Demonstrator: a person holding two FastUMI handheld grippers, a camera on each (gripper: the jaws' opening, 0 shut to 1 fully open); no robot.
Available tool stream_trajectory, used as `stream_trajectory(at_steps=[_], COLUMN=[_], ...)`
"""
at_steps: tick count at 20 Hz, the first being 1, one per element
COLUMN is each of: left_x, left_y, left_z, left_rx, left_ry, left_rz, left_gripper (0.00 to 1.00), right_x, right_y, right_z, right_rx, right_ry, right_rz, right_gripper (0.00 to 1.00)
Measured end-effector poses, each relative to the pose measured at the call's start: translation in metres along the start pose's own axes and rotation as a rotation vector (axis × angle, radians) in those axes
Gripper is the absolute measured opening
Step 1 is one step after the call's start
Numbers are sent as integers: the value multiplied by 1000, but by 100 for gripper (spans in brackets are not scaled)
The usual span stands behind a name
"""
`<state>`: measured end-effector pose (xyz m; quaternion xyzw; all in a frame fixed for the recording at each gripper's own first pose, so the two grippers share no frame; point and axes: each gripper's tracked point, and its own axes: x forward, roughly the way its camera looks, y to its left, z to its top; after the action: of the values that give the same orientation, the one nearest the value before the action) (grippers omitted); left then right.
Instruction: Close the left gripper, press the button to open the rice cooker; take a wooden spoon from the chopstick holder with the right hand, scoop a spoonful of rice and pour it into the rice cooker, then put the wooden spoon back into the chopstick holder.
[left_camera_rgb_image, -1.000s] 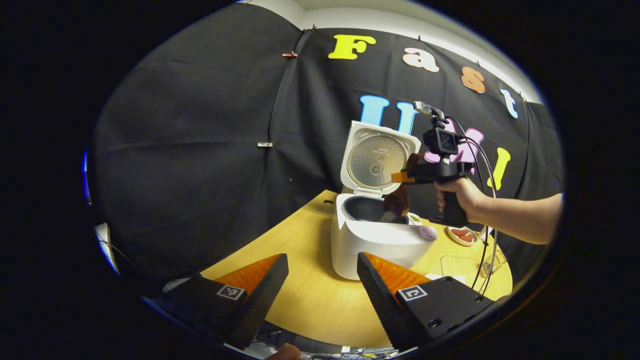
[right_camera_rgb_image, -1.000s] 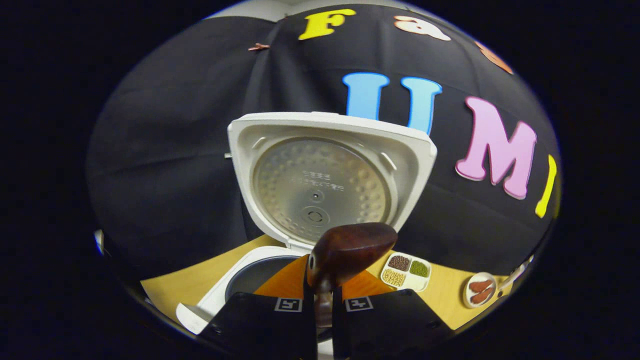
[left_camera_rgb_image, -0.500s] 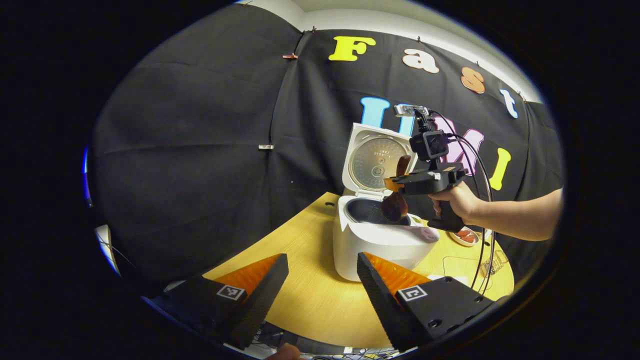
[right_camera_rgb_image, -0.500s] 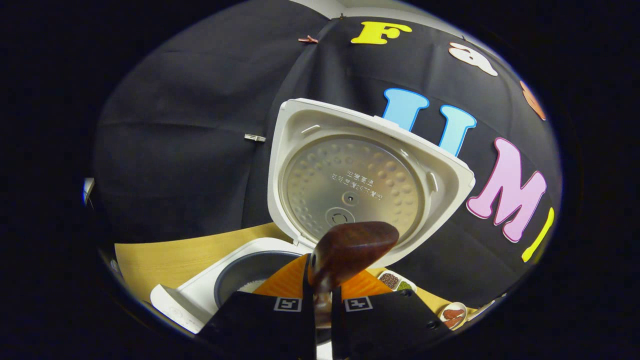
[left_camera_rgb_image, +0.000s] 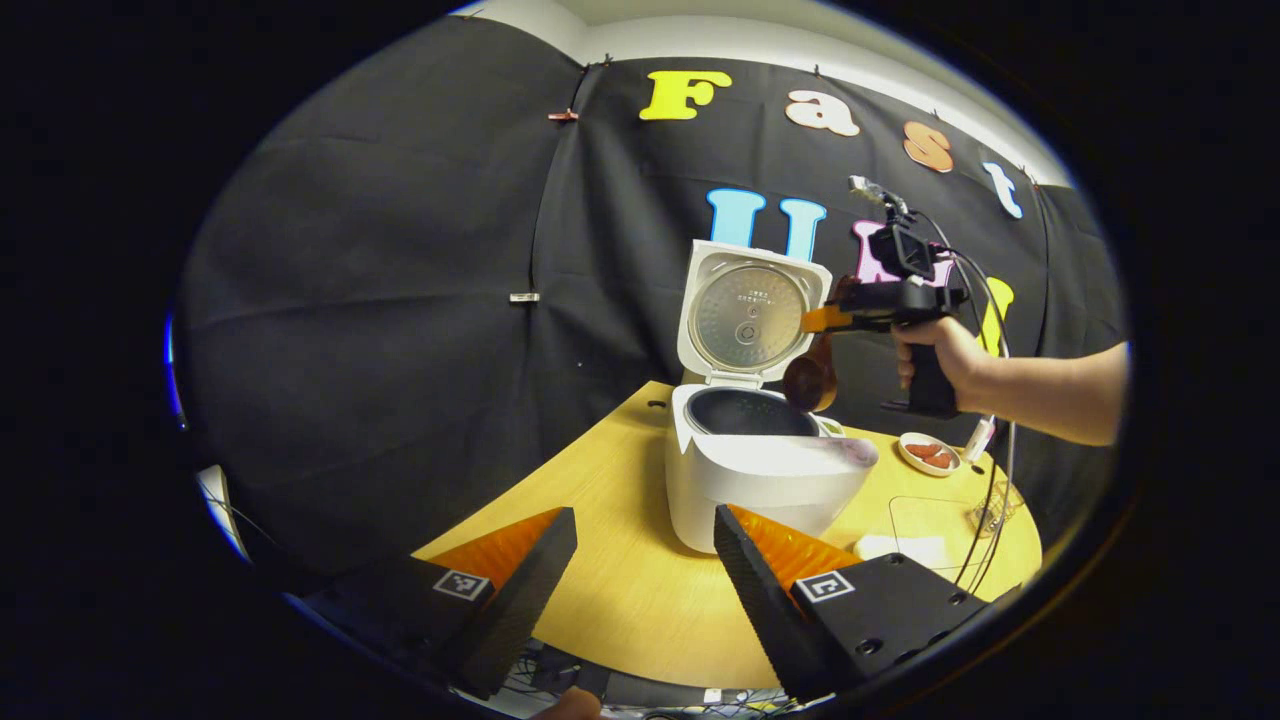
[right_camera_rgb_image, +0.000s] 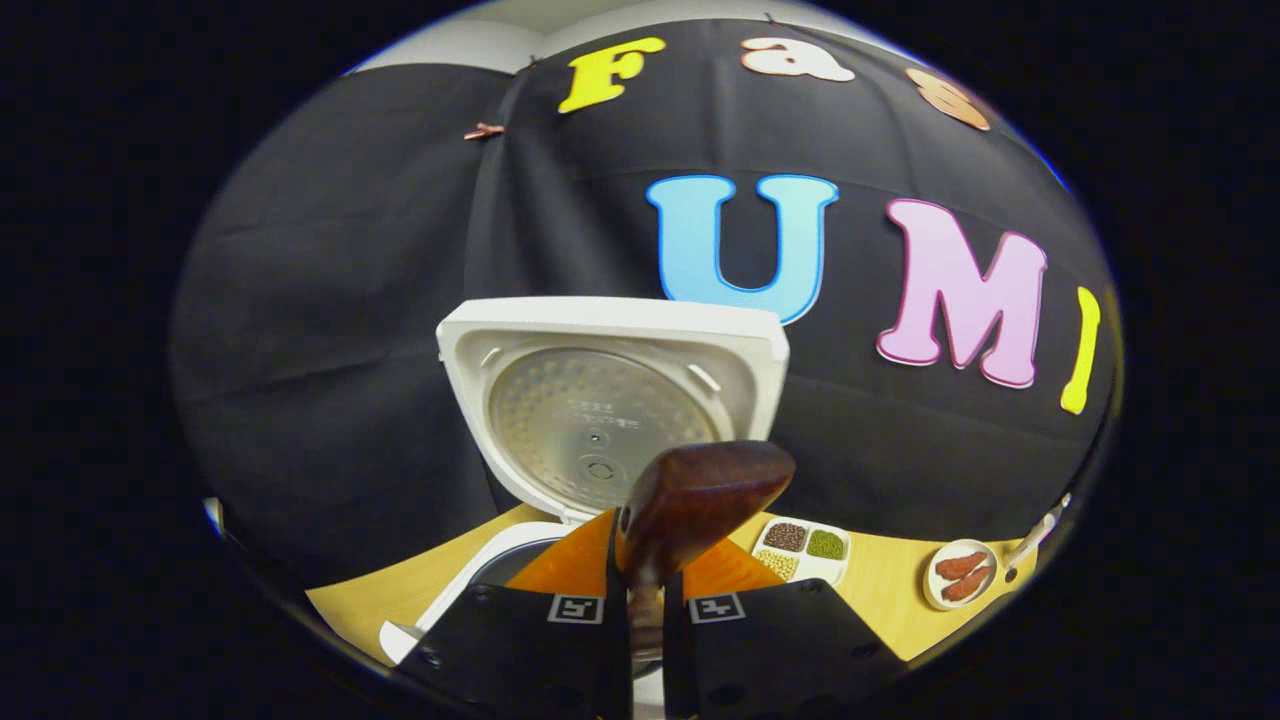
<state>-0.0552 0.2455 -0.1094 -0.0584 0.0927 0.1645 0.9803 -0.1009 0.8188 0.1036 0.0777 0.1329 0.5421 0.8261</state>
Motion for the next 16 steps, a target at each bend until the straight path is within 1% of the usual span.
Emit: stream_trajectory(at_steps=[4, 6, 9, 13, 16], left_x=[5, 7, 5, 1, -5], left_y=[-15, -30, -58, -98, -124], left_z=[10, 14, 19, 25, 28], left_rx=[9, 4, 11, 50, 79], left_ry=[-10, -14, -26, -40, -44], left_rz=[-38, -65, -108, -163, -177], left_gripper=[95, 95, 96, 95, 95], right_x=[-48, -78, -130, -202, -250], right_y=[-61, -102, -162, -257, -324], right_z=[17, 22, 22, 9, -11], right_rx=[142, 196, 307, 398, 470], right_ry=[-23, -35, -48, -81, -91], right_rz=[-66, -119, -203, -344, -447], right_gripper=[16, 16, 16, 16, 16])
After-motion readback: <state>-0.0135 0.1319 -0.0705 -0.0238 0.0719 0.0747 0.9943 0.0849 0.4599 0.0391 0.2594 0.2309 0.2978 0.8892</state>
